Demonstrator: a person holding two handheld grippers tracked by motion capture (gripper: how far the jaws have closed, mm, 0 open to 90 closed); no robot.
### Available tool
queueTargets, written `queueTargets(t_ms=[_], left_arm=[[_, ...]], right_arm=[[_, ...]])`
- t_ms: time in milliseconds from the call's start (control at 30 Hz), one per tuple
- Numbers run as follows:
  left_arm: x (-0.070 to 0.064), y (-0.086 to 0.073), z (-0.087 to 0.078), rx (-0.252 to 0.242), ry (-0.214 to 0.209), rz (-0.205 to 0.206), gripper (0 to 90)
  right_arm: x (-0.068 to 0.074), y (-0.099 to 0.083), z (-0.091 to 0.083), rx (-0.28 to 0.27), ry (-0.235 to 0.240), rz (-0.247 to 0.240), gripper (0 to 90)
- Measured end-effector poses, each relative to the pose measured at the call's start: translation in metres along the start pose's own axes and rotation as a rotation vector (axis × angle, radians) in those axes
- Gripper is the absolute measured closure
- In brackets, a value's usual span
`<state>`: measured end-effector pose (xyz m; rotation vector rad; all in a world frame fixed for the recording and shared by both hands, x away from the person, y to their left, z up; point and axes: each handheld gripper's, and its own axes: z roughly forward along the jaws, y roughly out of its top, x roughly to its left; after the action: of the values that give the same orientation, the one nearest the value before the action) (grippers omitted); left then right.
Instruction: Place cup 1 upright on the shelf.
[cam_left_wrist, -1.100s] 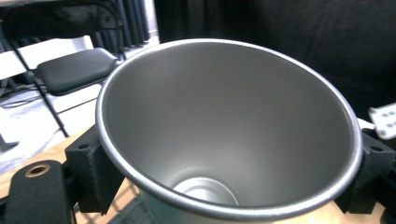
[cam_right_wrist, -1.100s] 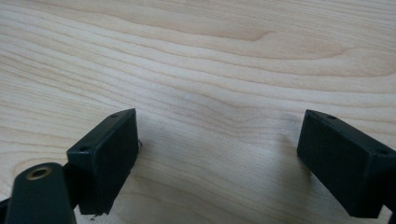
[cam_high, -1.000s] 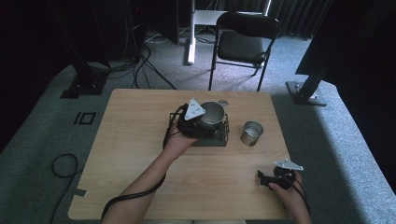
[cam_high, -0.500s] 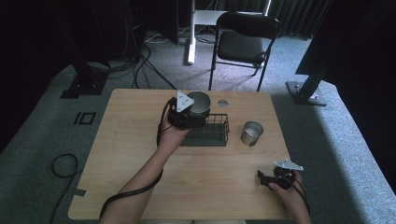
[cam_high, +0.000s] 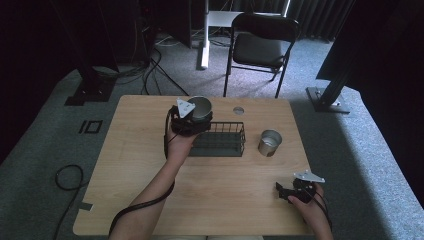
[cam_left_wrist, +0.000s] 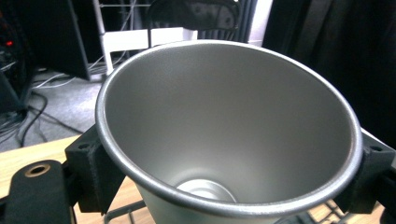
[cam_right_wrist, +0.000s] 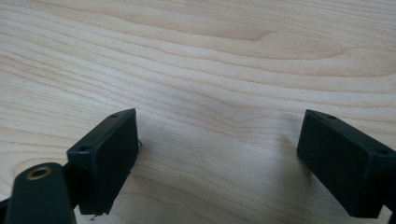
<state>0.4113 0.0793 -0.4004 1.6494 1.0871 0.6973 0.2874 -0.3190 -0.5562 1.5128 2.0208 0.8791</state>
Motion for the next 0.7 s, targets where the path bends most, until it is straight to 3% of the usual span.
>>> queueTargets(t_ms=[700], left_arm=[[0.01,-0.04,0.026,0.058,-0.008,-0.033,14.4]], right_arm=[[0.0,0.0,0.0,0.001,0.0,0.0,12.3]])
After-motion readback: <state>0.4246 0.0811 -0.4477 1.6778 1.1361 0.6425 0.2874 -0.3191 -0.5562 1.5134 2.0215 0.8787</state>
